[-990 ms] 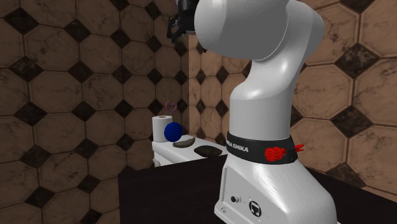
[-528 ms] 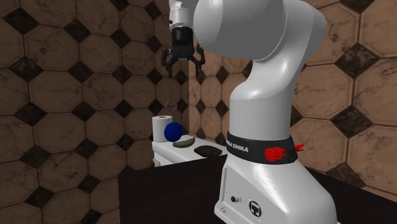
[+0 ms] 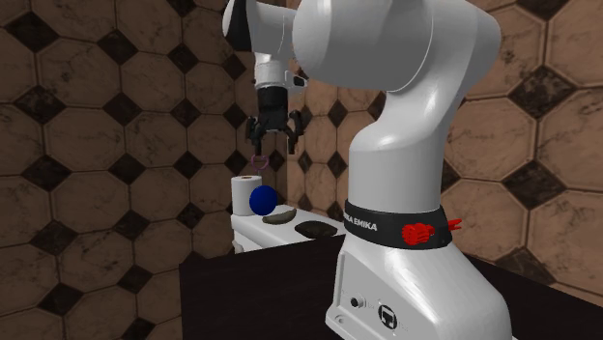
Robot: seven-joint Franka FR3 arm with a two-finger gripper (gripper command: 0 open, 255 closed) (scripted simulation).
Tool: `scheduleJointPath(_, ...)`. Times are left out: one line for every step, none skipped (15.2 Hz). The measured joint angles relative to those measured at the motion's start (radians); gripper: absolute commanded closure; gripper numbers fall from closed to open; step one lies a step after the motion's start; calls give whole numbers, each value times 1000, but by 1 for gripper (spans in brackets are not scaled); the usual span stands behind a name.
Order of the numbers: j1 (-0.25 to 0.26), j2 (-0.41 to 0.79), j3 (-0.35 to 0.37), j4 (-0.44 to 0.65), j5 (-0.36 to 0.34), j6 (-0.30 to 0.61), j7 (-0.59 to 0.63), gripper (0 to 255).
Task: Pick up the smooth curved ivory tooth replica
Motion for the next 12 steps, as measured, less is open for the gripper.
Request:
scheduleJointPath(-7, 47, 10, 7, -6, 44, 44, 0)
scheduleJointPath(-13, 76, 18, 10, -11, 76, 87, 0)
scheduleJointPath(-26, 120, 18, 21, -25, 112, 124, 0)
scheduleJointPath(-35, 152, 19, 31, -37, 138, 163, 0)
scheduleJointPath(-45, 203, 20, 46, -54, 176, 205, 0)
scheduleJointPath(-52, 252, 19, 60, -71, 214, 249, 0)
scheduleJointPath(-56, 282, 17, 72, -85, 236, 293, 0)
scheduleJointPath(-60, 327, 12, 82, -104, 272, 337, 0)
scheduleJointPath(-65, 361, 3, 89, -122, 303, 377, 0)
scheduleJointPath(-64, 403, -5, 108, -140, 330, 423, 0)
scheduleJointPath(-67, 445, -20, 129, -159, 354, 462, 0)
scheduleJointPath(-62, 482, -31, 142, -175, 380, 506, 0)
